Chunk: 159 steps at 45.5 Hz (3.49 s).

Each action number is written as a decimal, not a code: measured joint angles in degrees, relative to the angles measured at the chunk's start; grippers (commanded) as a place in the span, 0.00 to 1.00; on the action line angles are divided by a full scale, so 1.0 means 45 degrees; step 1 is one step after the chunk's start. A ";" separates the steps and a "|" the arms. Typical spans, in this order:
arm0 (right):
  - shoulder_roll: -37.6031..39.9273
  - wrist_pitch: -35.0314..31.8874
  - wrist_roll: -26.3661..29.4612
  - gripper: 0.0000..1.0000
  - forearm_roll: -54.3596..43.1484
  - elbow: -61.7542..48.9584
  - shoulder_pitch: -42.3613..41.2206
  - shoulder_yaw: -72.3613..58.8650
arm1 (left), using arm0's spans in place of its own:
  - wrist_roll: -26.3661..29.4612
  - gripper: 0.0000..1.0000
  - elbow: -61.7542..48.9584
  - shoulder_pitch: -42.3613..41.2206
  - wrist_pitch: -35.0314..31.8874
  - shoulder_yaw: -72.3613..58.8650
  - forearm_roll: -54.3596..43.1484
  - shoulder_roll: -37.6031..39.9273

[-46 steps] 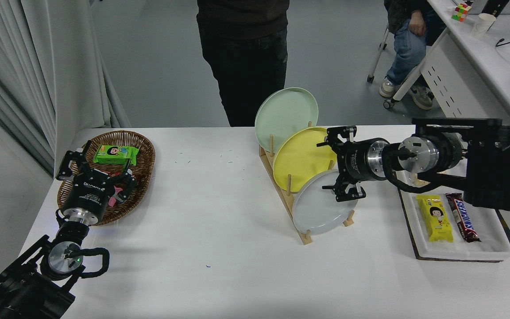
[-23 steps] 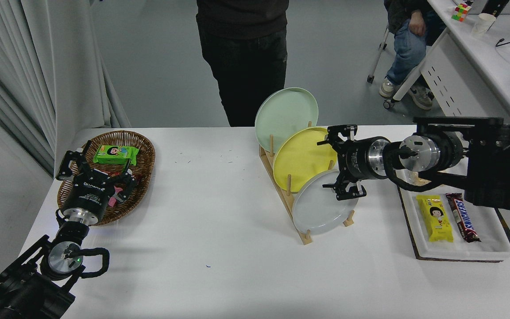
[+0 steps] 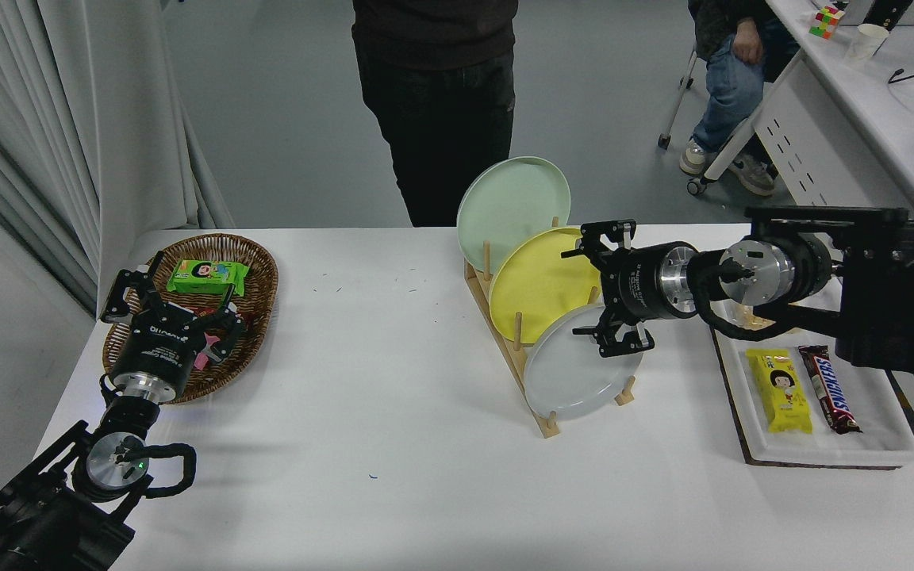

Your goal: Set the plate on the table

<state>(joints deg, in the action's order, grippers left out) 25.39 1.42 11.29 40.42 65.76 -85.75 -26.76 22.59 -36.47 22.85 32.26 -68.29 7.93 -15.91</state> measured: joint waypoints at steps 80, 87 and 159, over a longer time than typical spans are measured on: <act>-0.0108 -0.0608 0.2084 0.56 -0.0639 -0.1272 0.0231 0.0042 | 0.0000 0.98 0.0000 -0.0003 0.0000 0.0000 -0.0005 0.0000; -0.0121 -0.0623 0.2115 0.54 -0.0630 -0.1282 0.0231 0.0087 | 0.0000 0.98 0.0000 -0.0003 0.0000 0.0000 -0.0004 0.0000; -0.0152 -0.0901 0.2807 0.28 -0.0610 -0.1597 0.0309 0.0582 | 0.0000 0.98 0.0000 -0.0003 0.0000 0.0000 0.0001 0.0000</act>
<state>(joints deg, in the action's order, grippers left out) 24.70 -2.63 23.92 37.67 58.57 -84.36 -24.14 22.59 -36.47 22.83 32.26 -68.29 7.93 -15.91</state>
